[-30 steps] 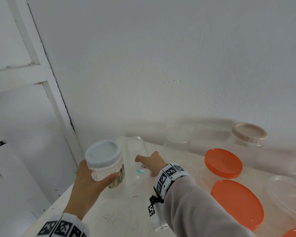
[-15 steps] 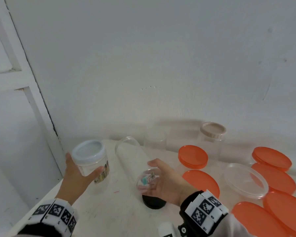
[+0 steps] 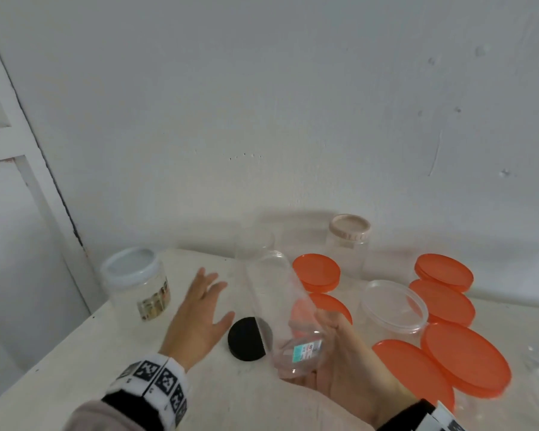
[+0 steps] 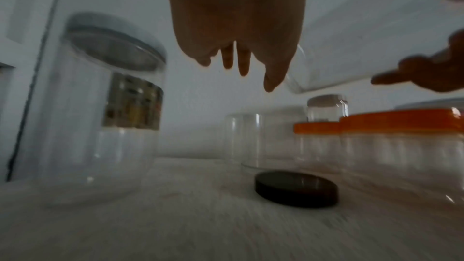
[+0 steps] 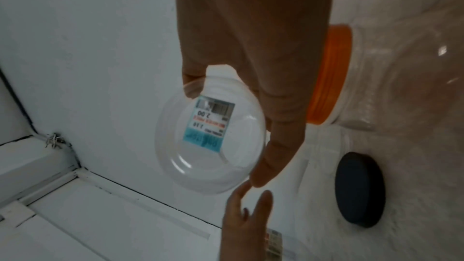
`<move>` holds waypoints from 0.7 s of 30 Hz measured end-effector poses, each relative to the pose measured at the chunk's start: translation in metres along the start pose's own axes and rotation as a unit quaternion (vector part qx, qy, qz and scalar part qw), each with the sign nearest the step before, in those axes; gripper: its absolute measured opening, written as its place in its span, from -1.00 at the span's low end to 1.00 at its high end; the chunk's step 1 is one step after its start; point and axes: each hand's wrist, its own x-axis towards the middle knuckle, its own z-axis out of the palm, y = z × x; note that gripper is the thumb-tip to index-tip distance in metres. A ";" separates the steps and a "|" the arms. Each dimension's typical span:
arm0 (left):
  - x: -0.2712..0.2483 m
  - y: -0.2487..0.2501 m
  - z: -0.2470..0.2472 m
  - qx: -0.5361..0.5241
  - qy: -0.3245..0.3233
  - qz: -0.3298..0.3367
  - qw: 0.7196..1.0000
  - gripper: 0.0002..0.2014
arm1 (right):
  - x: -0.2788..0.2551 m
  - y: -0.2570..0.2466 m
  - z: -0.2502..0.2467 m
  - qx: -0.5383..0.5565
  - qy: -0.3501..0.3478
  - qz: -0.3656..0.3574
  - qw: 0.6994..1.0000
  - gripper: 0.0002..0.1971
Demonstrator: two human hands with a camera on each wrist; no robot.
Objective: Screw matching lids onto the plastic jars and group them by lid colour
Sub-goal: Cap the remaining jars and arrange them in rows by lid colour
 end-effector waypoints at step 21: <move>-0.014 0.039 0.028 0.058 -0.260 -0.151 0.952 -0.31 | -0.039 0.016 -0.029 -0.228 0.039 -0.021 0.973 -0.21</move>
